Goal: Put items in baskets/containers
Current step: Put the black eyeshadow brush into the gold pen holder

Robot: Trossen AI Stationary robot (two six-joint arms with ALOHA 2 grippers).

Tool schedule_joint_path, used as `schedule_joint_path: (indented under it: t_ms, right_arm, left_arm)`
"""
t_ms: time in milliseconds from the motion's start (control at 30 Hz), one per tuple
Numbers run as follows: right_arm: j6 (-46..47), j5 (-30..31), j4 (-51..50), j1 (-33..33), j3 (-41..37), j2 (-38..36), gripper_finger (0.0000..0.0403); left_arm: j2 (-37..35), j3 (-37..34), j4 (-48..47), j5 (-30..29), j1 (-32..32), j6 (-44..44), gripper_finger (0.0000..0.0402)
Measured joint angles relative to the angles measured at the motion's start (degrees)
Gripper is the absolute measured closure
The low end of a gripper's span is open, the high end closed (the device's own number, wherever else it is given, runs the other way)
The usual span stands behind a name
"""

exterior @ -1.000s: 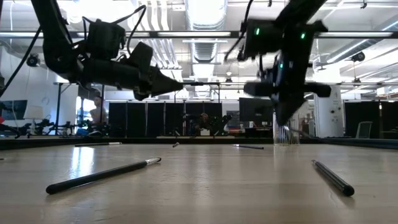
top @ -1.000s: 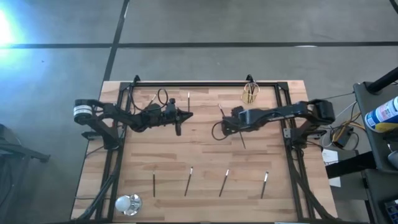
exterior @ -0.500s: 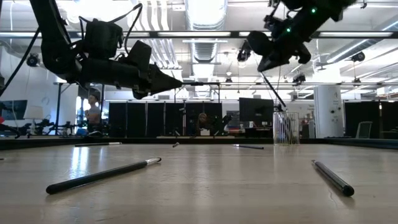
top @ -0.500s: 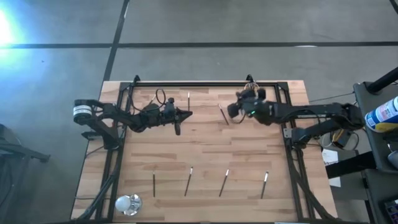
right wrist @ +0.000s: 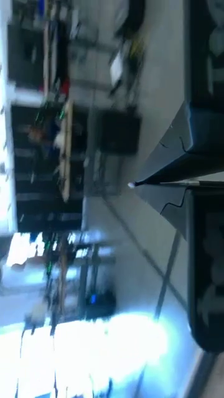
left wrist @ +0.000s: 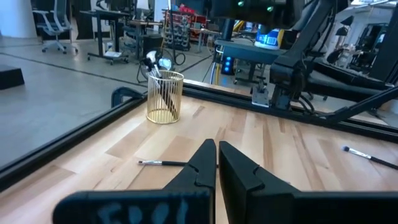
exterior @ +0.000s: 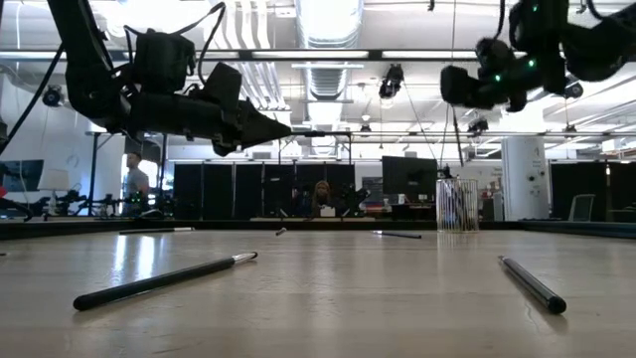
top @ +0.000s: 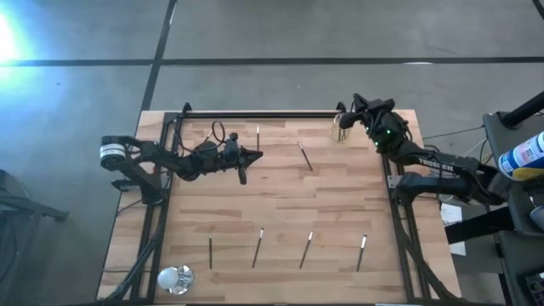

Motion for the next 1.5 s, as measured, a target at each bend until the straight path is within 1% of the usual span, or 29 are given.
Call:
schedule_joint_path:
  t_ms: [100, 200, 467, 600, 733, 900, 1033, 1133, 1200, 1267, 1300, 1400, 1467, 1500]
  right_arm:
    - [1.69, -1.63, 0.44, -1.74, -1.36, 1.09, 0.0395]
    - [3.95, -1.67, 1.2, -2.21, -3.82, 2.53, 0.0395]
    - [8.06, -0.08, 9.3, -2.22, -8.73, 7.2, 0.0394]
    - [9.46, 2.35, 8.55, -2.19, -8.4, 9.66, 0.0394]
    - [9.64, 2.45, 5.5, -2.16, -6.42, 11.45, 0.0386]
    - [10.49, 2.45, -0.86, -2.16, -3.04, 11.94, 0.0342]
    - [11.68, 2.29, -8.99, -2.15, -0.26, 10.66, 0.0303]
    - [11.3, -1.12, -16.94, -1.81, 1.49, 8.46, 0.0295]
    - [11.22, -2.89, -21.12, -0.8, 1.78, 6.65, 0.0302]
    - [11.05, -3.62, -24.0, 0.8, 1.58, 4.65, 0.032]
    - [10.95, -3.63, -25.12, 1.78, 1.37, 3.69, 0.0331]
    - [10.9, -3.61, -27.76, 5.27, 0.38, 1.24, 0.0366]
    - [10.91, -3.62, -27.68, 7.87, -0.29, -0.05, 0.0385]
    - [10.9, -3.61, -27.56, 8.98, -0.54, -0.53, 0.039]
  left_arm:
    - [0.0, 0.01, -0.02, -0.02, 0.0, -0.09, 0.0391]
    - [0.0, 0.02, -0.07, -0.6, -0.05, -1.52, 0.0391]
    - [0.0, 0.02, -1.02, -1.12, -0.22, -3.08, 0.0391]
    - [0.0, 0.04, -2.12, -1.1, -0.22, -3.77, 0.0391]
    - [0.0, 0.04, -3.84, -1.12, -0.22, -6.42, 0.0391]
    - [0.0, 0.04, -8.02, -1.12, -0.25, -10.68, 0.0391]
    - [0.0, 0.04, -9.12, -2.06, -0.26, -12.51, 0.0391]
    - [0.0, 0.73, -10.0, -5.23, -0.26, -15.18, 0.0391]
    - [0.0, 2.52, -13.44, -7.18, 0.16, -17.64, 0.0391]
    - [0.0, 5.61, -20.52, -8.69, 1.14, -19.62, 0.0391]
    - [0.0, 7.71, -25.64, -9.14, 1.77, -20.26, 0.0391]
    - [0.68, 15.84, -45.26, -10.99, 4.44, -22.3, 0.039]
    - [2.29, 21.02, -56.04, -14.58, 6.47, -24.21, 0.0389]
    - [3.26, 23.28, -59.75, -15.6, 7.64, -24.59, 0.0386]
